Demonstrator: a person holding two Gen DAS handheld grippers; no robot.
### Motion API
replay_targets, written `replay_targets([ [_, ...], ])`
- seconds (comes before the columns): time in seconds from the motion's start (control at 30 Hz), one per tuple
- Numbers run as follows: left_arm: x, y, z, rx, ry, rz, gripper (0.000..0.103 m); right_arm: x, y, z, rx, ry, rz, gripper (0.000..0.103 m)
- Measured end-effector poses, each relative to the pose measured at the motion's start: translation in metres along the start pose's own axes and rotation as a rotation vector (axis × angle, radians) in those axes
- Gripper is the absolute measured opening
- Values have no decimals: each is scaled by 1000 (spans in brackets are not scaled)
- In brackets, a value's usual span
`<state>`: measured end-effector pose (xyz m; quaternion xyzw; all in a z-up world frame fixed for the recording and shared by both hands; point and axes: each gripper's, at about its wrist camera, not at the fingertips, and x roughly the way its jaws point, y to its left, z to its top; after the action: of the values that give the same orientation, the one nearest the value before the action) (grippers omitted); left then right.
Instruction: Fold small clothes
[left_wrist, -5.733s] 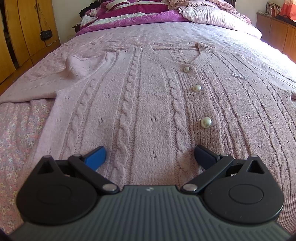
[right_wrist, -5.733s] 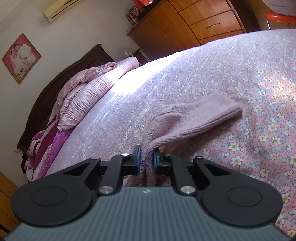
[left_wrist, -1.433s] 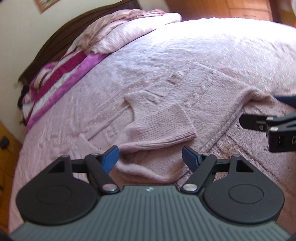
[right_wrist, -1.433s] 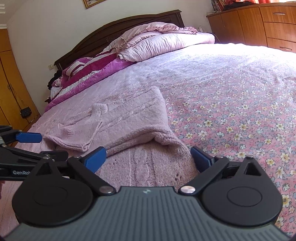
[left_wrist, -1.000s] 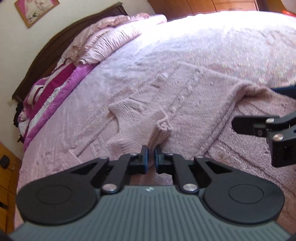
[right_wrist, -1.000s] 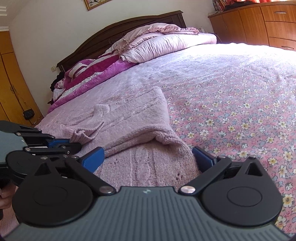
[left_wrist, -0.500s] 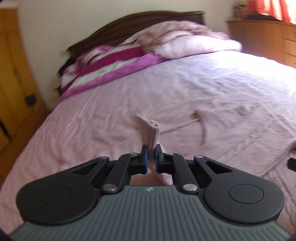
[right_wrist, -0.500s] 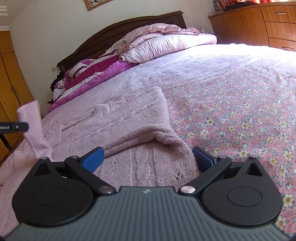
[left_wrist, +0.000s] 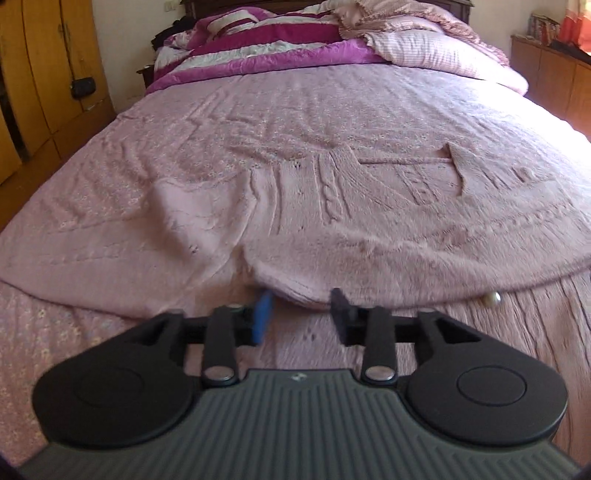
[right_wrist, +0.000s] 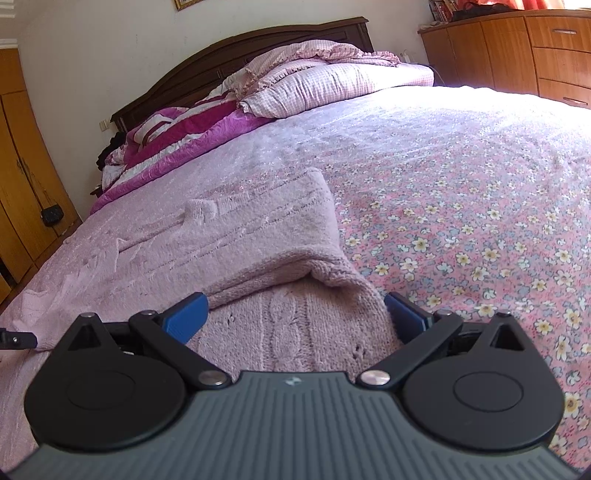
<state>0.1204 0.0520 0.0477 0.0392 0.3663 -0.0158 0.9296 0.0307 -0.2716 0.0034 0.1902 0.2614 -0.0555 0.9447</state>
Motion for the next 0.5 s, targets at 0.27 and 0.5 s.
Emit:
replay_targets([
  [0.27,0,24,19,-49,-47,-9,67,-21,12,36,-24,6,-6,103],
  [0.5,24,31,31,-56,-4,-3,67,-1,50,73,-168,32,18,103],
])
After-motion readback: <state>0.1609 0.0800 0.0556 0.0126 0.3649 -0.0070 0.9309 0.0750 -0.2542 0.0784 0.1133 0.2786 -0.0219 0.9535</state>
